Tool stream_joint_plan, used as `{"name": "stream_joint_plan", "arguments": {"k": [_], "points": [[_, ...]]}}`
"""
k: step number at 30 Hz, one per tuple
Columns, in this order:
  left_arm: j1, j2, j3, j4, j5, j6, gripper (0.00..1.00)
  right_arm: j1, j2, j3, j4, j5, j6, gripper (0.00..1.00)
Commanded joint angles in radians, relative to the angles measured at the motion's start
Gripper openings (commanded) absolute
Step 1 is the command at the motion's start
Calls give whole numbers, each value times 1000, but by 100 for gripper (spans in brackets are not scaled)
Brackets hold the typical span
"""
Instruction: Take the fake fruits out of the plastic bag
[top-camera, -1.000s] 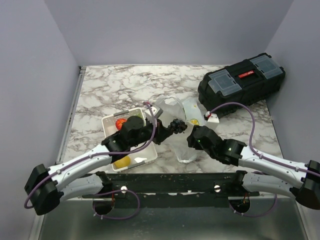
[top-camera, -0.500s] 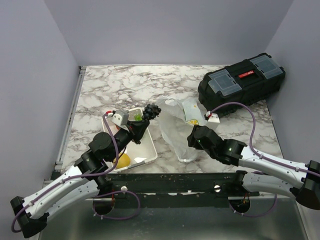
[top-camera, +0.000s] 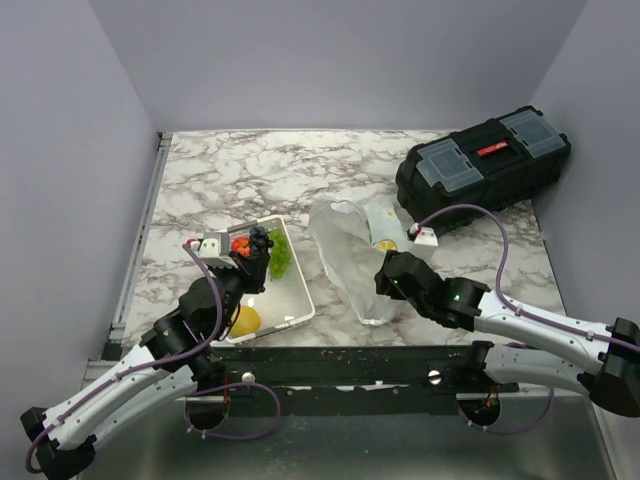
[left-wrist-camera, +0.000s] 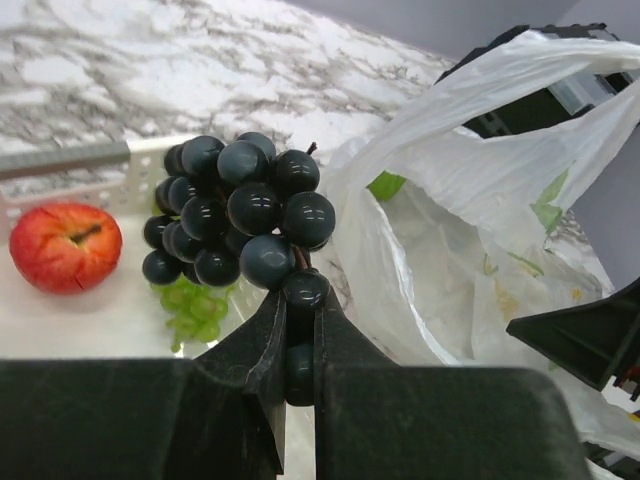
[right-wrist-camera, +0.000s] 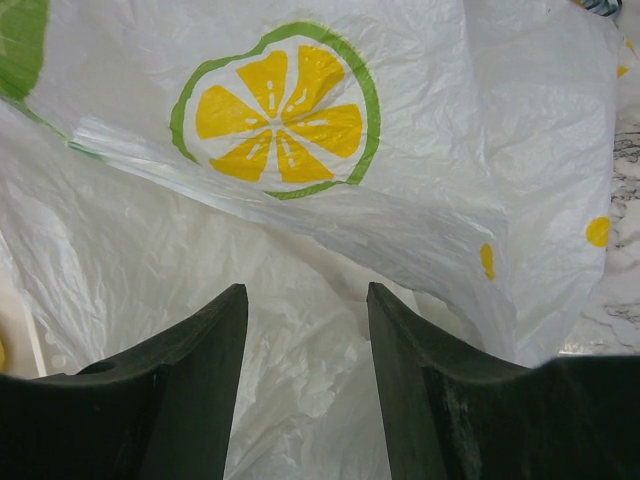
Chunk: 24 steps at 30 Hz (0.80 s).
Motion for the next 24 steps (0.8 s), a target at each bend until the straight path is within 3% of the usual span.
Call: {"name": "stream_joint_plan", "arguments": {"k": [1, 10, 16, 24], "points": [[0, 21, -41, -64, -9, -213, 0, 1, 26, 23, -5, 33, 0, 55], [0, 77, -111, -60, 135, -409, 0, 1, 15, 23, -9, 35, 5, 55], [0, 73, -174, -132, 171, -634, 0, 1, -15, 20, -25, 46, 12, 55], [2, 90, -243, -58, 211, -667, 0, 1, -11, 24, -32, 30, 8, 55]]}}
